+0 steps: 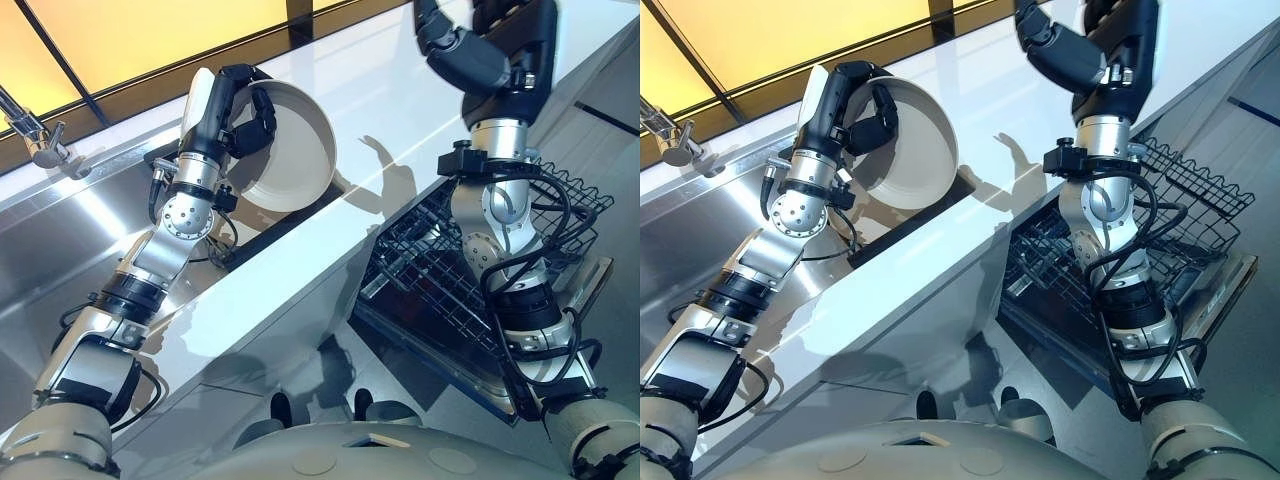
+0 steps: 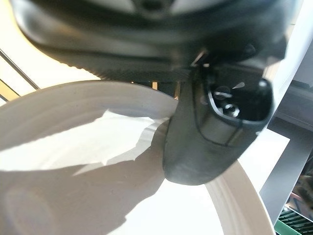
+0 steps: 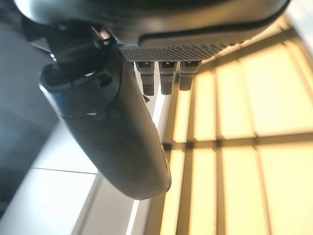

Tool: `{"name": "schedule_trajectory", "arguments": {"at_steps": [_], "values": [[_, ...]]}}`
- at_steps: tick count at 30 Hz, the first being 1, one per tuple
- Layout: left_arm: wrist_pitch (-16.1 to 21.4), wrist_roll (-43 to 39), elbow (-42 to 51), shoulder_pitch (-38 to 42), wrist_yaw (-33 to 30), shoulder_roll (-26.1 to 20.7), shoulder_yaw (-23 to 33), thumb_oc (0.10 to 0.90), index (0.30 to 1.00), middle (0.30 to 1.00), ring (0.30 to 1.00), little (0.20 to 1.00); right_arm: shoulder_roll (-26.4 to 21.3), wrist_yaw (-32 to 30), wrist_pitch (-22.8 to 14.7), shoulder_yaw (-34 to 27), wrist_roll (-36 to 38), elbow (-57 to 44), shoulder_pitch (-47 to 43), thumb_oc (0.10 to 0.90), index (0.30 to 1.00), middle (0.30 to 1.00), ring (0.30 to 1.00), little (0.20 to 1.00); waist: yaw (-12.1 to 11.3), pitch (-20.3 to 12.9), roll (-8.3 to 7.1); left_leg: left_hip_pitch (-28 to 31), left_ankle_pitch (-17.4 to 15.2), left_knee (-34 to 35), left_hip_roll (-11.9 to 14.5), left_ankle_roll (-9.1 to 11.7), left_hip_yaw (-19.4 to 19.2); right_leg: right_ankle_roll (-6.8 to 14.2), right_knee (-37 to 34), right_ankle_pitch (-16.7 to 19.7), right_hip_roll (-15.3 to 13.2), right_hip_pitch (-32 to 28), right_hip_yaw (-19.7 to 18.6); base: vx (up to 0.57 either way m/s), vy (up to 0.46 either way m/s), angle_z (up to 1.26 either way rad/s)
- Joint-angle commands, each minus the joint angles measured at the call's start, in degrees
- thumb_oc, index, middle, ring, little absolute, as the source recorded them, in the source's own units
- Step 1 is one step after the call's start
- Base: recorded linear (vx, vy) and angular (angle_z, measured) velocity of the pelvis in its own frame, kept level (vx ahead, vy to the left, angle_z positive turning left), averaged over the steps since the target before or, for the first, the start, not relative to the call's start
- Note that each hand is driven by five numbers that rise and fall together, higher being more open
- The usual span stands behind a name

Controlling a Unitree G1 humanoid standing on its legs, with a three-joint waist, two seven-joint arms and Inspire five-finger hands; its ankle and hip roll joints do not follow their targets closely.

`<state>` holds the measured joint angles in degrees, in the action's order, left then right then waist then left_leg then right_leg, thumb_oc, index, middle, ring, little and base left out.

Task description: Pick up plates and place into dishwasher.

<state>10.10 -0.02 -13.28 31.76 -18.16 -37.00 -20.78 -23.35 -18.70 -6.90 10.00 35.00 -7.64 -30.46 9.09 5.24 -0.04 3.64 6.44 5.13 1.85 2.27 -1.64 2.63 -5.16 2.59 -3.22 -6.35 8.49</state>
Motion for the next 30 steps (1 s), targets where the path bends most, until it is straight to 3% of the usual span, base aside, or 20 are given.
{"name": "schedule_trajectory", "arguments": {"at_steps": [1,11,23,30], "values": [[5.90,0.58,-0.34,9.25,-3.12,-3.28,1.52,0.100,0.300,0.300,0.300,0.200,0.93,6.59,1.02,0.35,8.05,-4.70,-2.31,0.800,0.900,0.900,0.900,0.900,-0.86,-5.70,1.35,0.87,-6.19,-0.47,-1.82,-0.32,-4.05,4.09,8.58,-6.80,2.02,3.73,0.49,0.00,0.000,0.00],[6.57,1.00,-1.68,11.42,-4.92,-3.45,0.37,0.100,0.300,0.300,0.300,0.200,2.85,8.59,4.38,2.82,12.94,-4.31,-1.69,0.800,0.900,0.900,0.900,0.900,-0.60,-6.05,1.10,0.58,-5.96,-0.47,-1.83,-0.40,-4.17,3.93,8.79,-6.88,2.06,3.97,0.63,0.00,0.000,0.00],[6.05,0.88,-1.38,14.03,-4.82,-4.04,-1.37,0.100,0.300,0.300,0.300,0.200,2.67,12.93,12.93,7.37,17.04,-2.07,-2.27,0.800,0.900,0.900,0.900,0.900,-0.82,-6.29,0.68,0.08,-5.63,-0.51,-1.71,-0.32,-4.08,3.74,8.60,-6.88,2.09,4.04,1.01,0.00,0.000,0.00],[6.46,0.93,-2.07,14.76,-5.01,-4.30,-2.19,0.100,0.300,0.300,0.300,0.200,2.55,15.04,16.02,9.66,18.24,-0.41,-2.37,0.800,0.900,0.900,0.900,0.900,-0.91,-6.36,0.43,-0.11,-5.52,-0.59,-1.62,-0.24,-3.91,3.75,8.62,-6.87,2.09,4.07,1.03,0.00,0.000,0.00]]}}
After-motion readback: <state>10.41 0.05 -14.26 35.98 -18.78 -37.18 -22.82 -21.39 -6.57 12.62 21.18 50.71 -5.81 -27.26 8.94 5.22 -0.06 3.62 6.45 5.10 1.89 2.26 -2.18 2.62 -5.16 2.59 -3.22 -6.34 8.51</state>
